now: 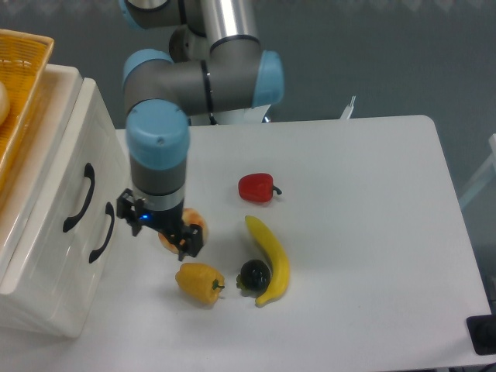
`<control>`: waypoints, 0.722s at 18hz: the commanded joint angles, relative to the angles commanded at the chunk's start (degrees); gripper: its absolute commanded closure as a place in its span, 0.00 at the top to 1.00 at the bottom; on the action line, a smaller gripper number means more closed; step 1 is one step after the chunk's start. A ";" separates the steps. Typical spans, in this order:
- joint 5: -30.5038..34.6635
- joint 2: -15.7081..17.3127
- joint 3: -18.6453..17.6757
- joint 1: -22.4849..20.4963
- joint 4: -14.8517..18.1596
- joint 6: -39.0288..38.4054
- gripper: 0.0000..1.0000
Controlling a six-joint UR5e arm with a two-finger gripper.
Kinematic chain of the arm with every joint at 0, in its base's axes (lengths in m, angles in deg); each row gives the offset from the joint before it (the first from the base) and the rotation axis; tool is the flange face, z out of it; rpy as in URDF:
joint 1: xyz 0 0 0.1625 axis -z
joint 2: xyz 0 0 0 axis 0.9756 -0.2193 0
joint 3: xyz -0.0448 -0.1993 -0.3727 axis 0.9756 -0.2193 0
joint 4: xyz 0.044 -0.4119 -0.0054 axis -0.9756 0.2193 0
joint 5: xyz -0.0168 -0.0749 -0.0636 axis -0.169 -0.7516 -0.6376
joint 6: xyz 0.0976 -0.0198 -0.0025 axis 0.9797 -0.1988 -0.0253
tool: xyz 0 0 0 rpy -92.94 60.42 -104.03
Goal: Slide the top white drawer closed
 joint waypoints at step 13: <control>1.15 5.45 -1.75 -16.52 1.05 29.98 1.00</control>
